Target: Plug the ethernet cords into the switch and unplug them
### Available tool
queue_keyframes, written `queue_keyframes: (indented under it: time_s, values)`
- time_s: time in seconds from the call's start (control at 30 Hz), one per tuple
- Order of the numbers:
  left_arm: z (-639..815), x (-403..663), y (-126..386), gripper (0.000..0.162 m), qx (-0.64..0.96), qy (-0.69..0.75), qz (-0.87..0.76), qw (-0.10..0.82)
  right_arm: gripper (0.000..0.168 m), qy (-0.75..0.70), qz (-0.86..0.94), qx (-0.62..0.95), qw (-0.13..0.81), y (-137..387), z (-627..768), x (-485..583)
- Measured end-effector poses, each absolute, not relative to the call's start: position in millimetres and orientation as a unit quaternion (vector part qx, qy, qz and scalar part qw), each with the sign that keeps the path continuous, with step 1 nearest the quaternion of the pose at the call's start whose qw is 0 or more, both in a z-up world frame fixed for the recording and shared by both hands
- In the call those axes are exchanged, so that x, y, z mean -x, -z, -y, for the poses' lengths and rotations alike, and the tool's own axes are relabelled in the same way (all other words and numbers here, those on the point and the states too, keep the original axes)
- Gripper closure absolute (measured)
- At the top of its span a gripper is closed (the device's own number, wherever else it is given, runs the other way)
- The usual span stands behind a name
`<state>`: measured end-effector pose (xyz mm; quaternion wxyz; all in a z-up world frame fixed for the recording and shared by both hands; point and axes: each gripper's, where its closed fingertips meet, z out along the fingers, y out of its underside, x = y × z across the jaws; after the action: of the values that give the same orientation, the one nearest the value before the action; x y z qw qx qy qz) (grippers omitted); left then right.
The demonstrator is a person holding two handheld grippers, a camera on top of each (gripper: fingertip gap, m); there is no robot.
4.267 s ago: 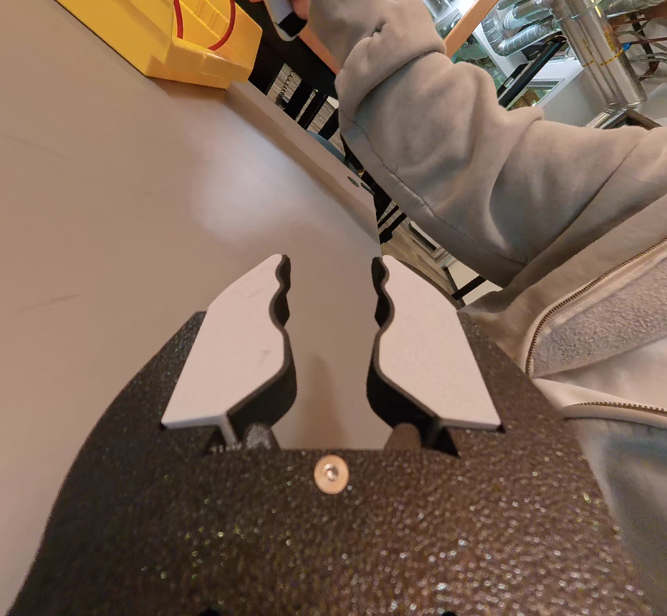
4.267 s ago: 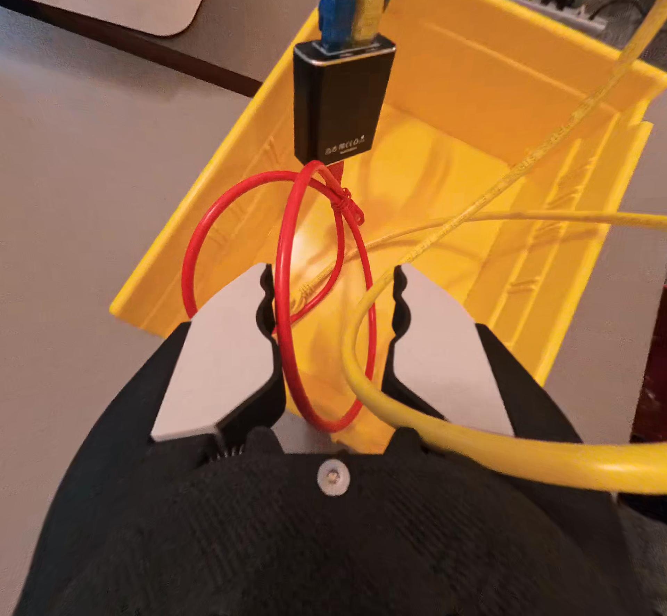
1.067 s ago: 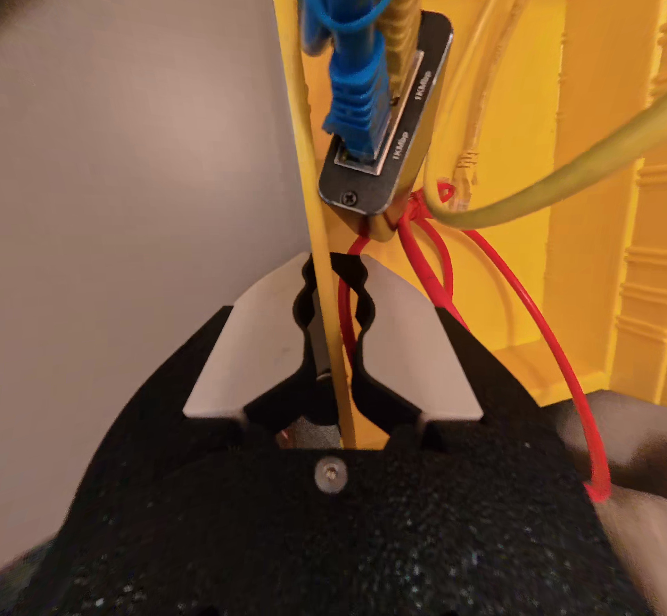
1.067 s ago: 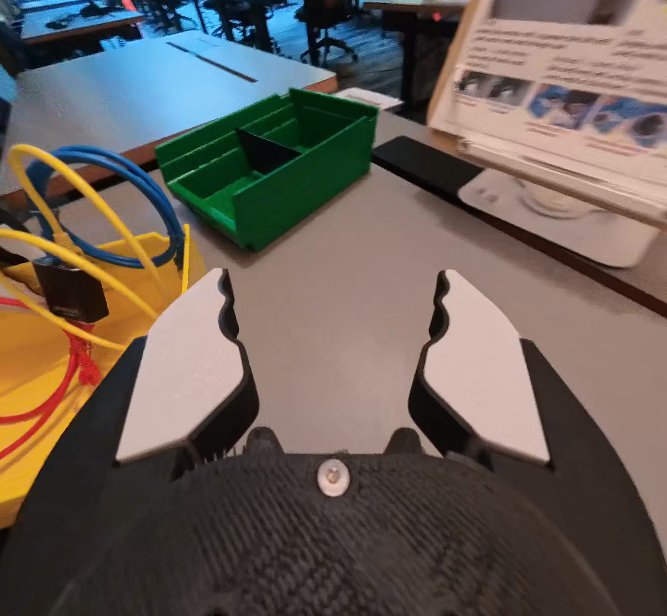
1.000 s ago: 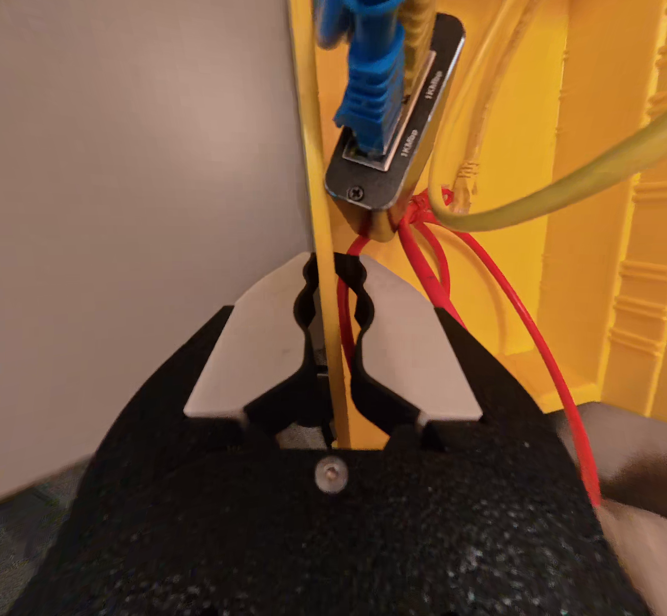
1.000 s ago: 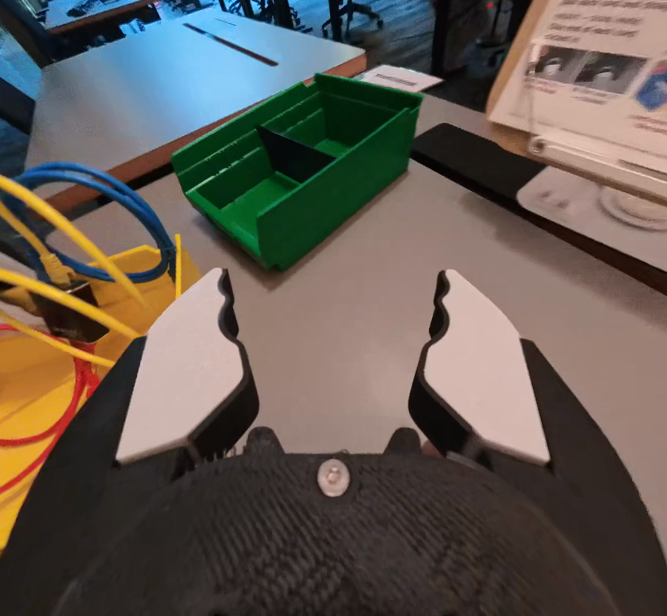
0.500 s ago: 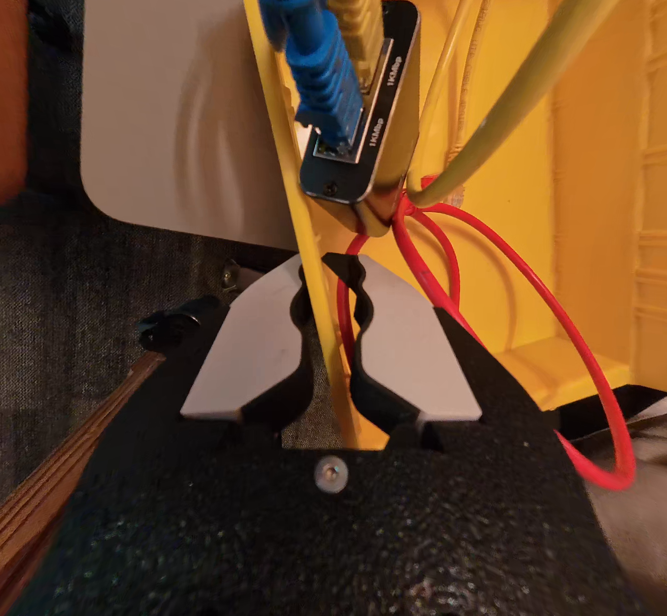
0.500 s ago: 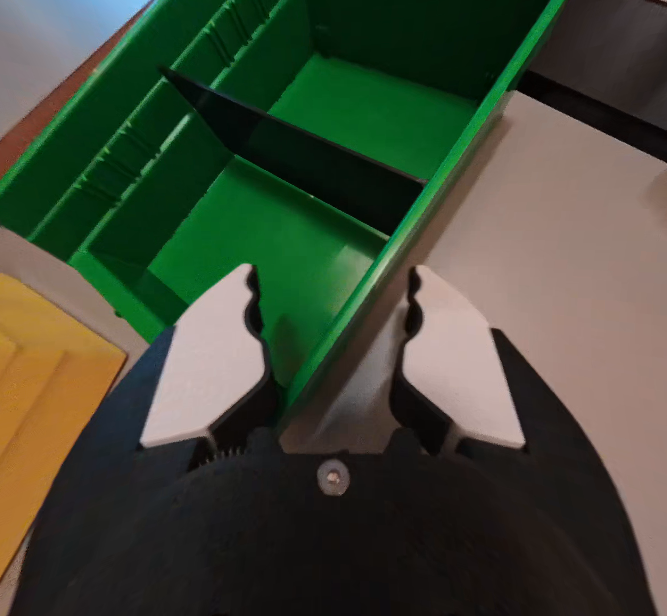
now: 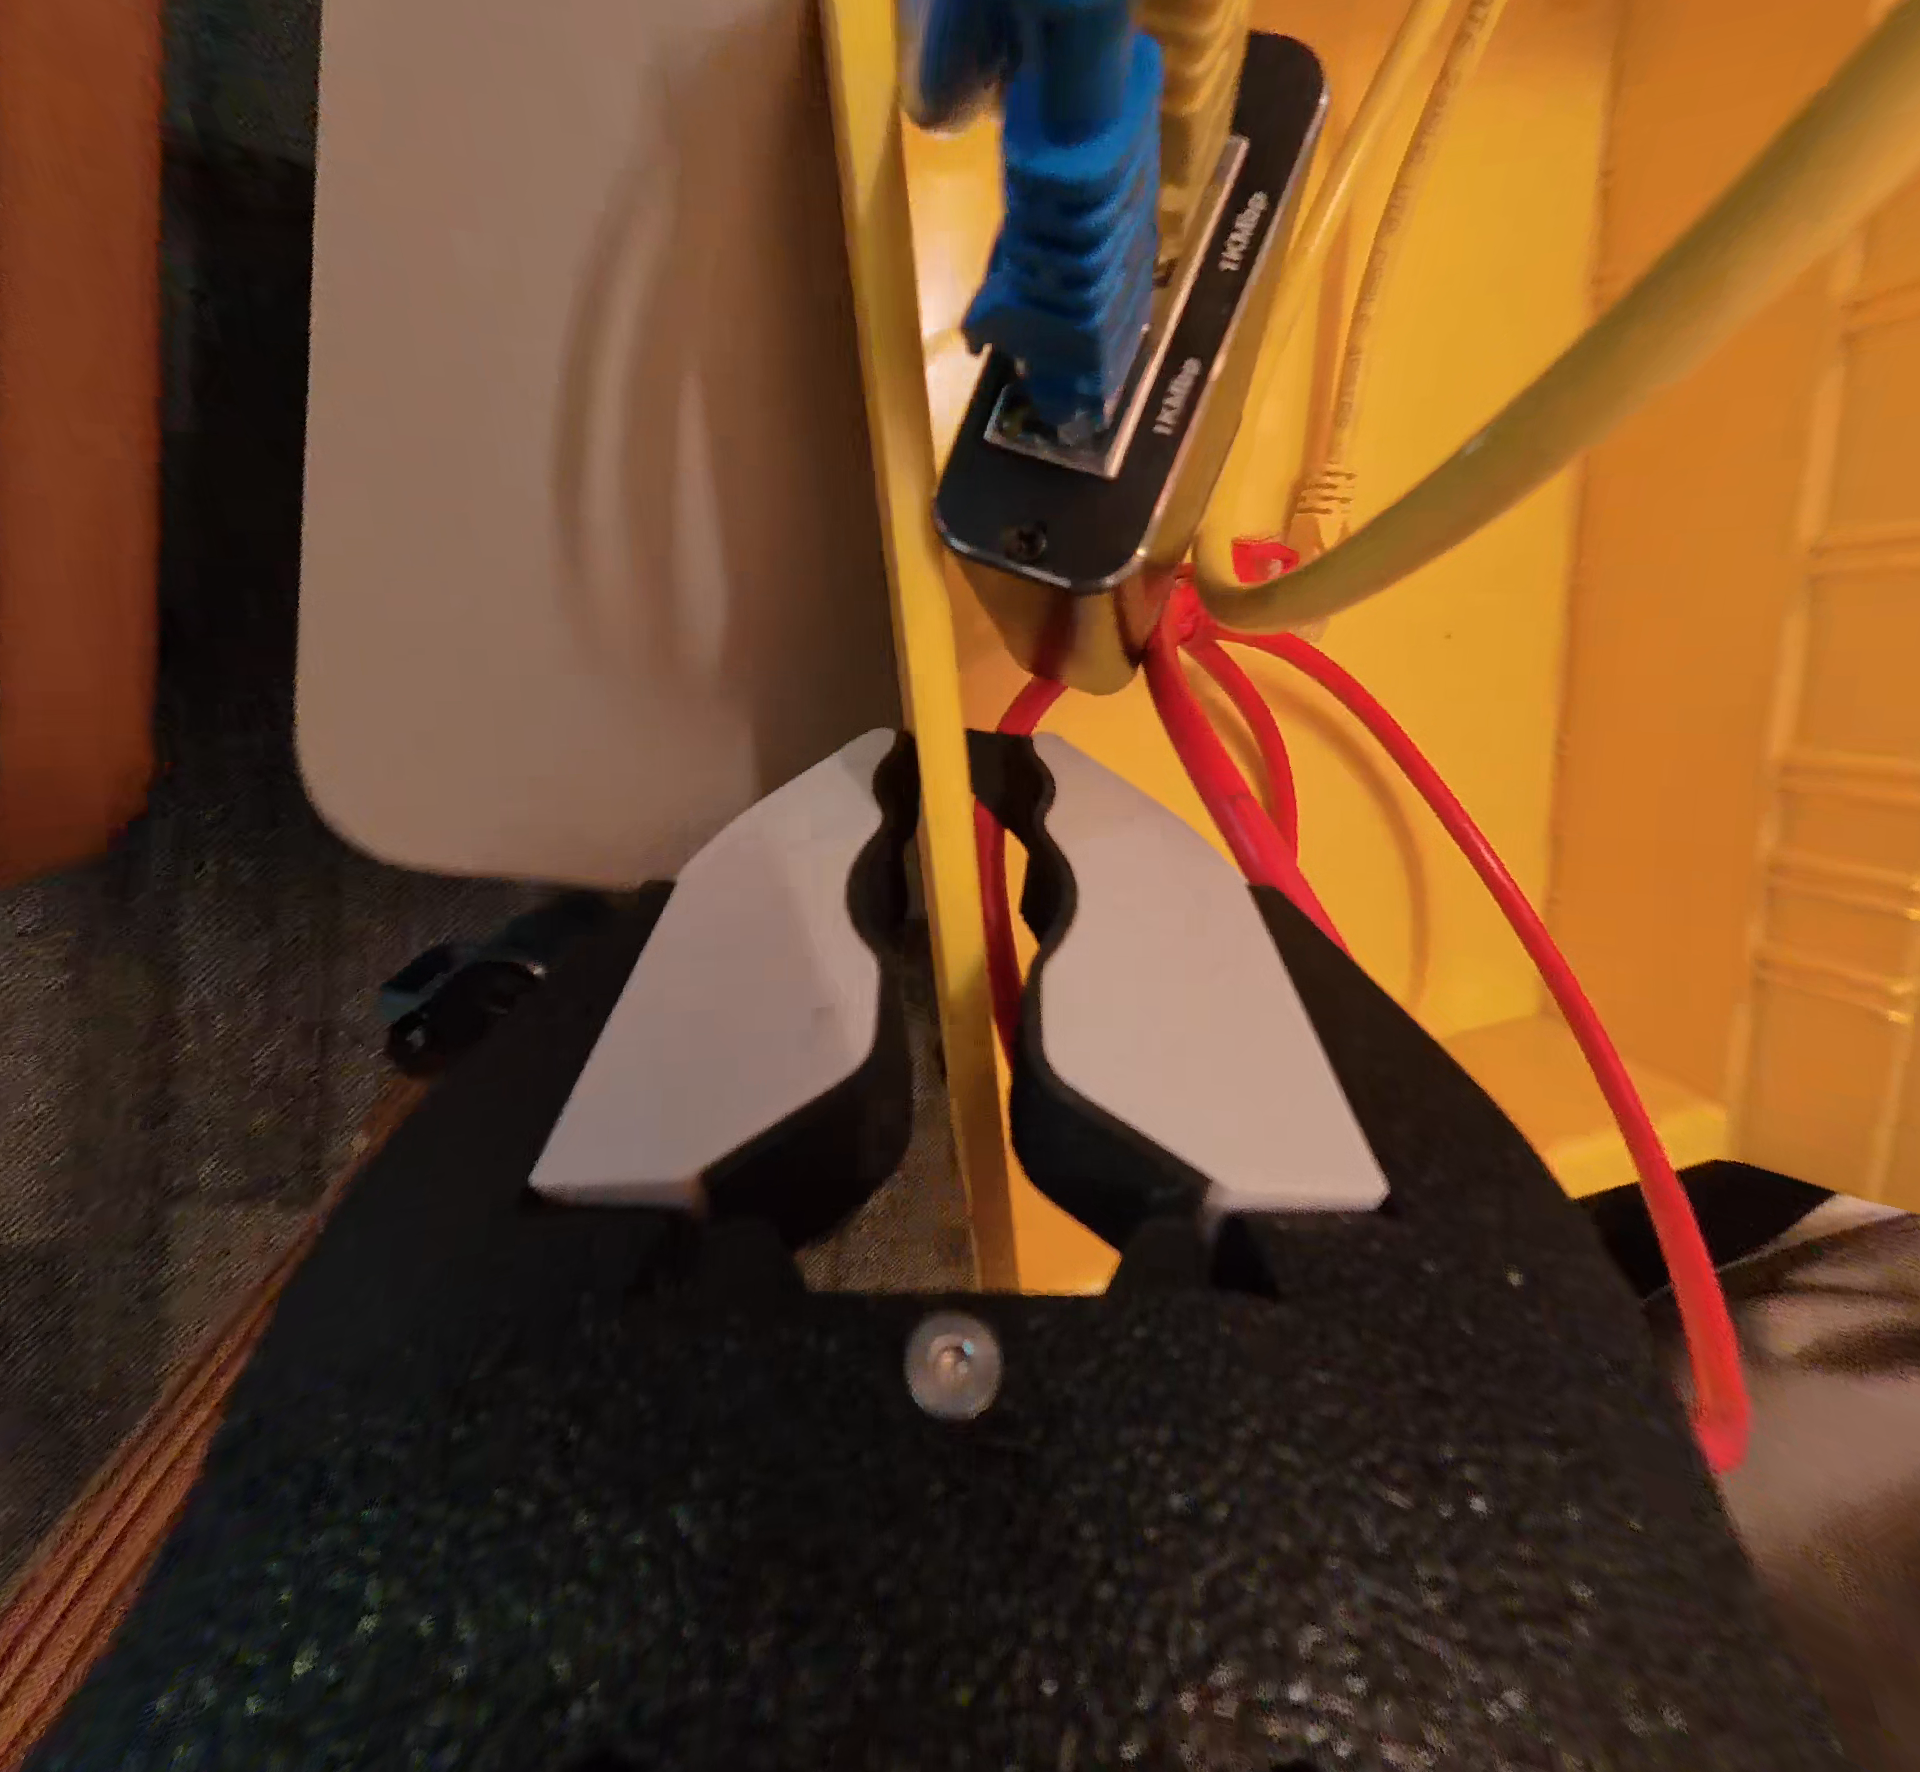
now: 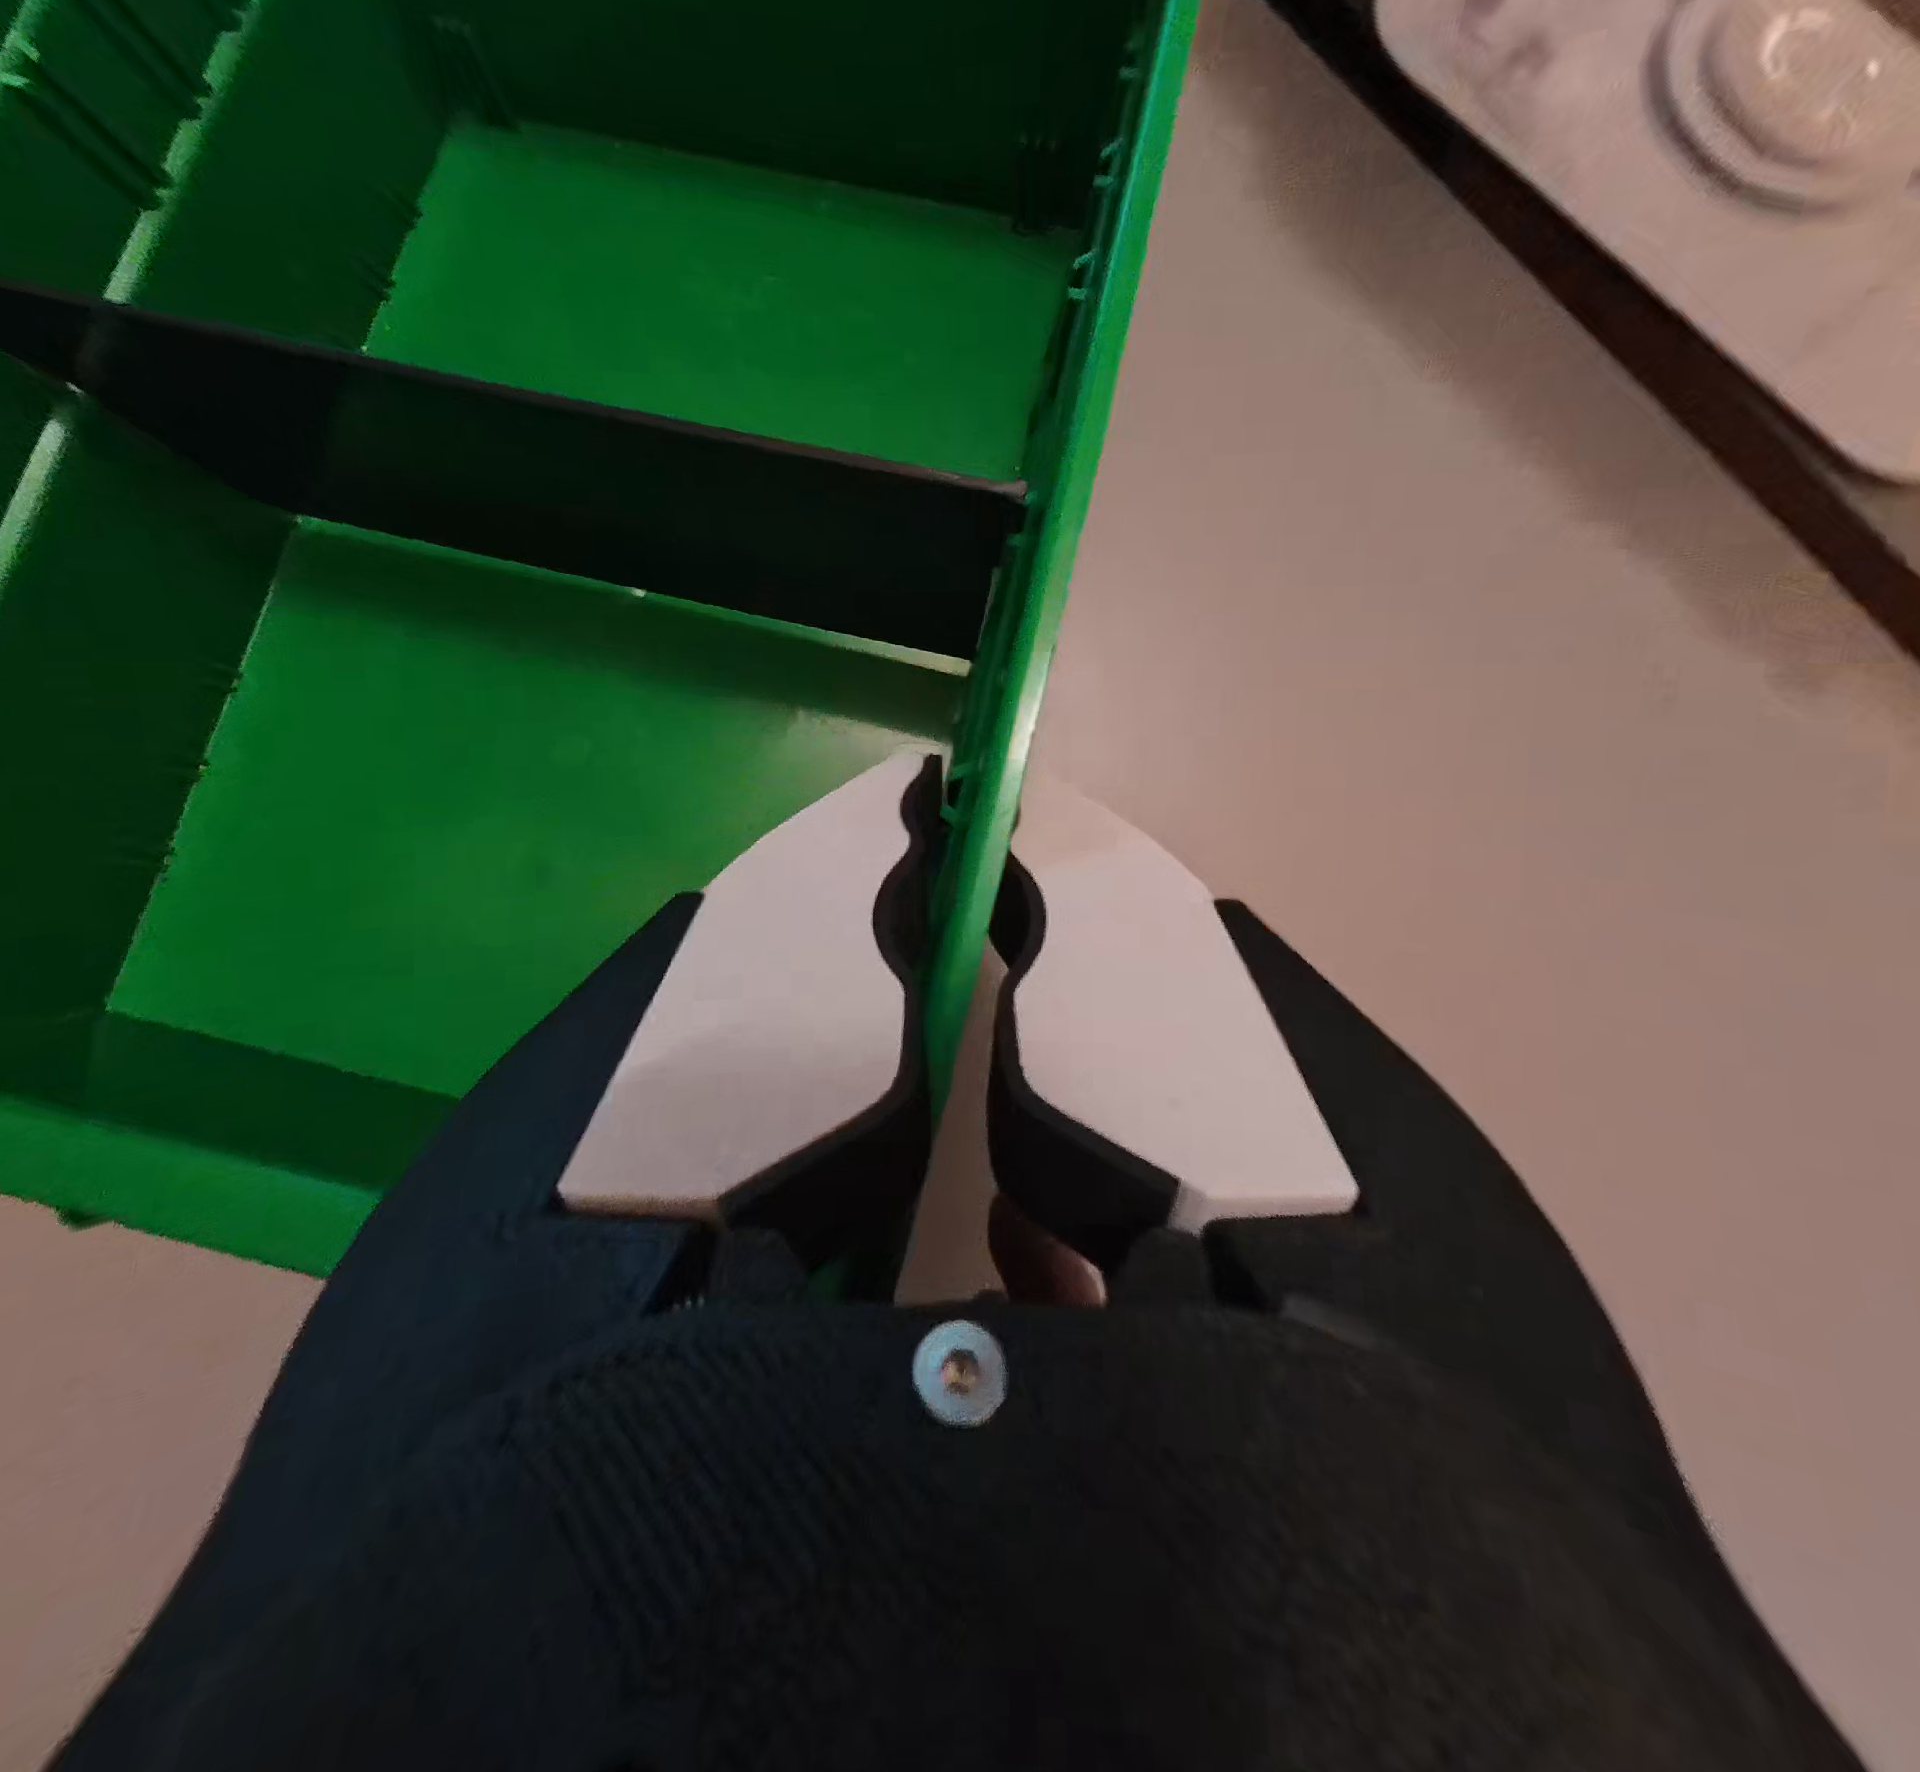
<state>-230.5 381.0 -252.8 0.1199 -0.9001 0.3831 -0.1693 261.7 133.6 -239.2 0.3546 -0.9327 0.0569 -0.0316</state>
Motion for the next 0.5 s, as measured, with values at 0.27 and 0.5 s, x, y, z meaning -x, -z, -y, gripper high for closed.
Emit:
queue_keyframes:
  time_s: [0.27,0.5]
  values:
    - [-423,124,253,0.145,0.883,0.208,-0.396,0.14,0.162,0.097,-0.237,0.901,0.351,238,107,-371]
    - [-465,0,254,0.146,0.871,0.202,-0.423,0.147,0.161,0.163,-0.419,0.828,0.336,245,234,-481]
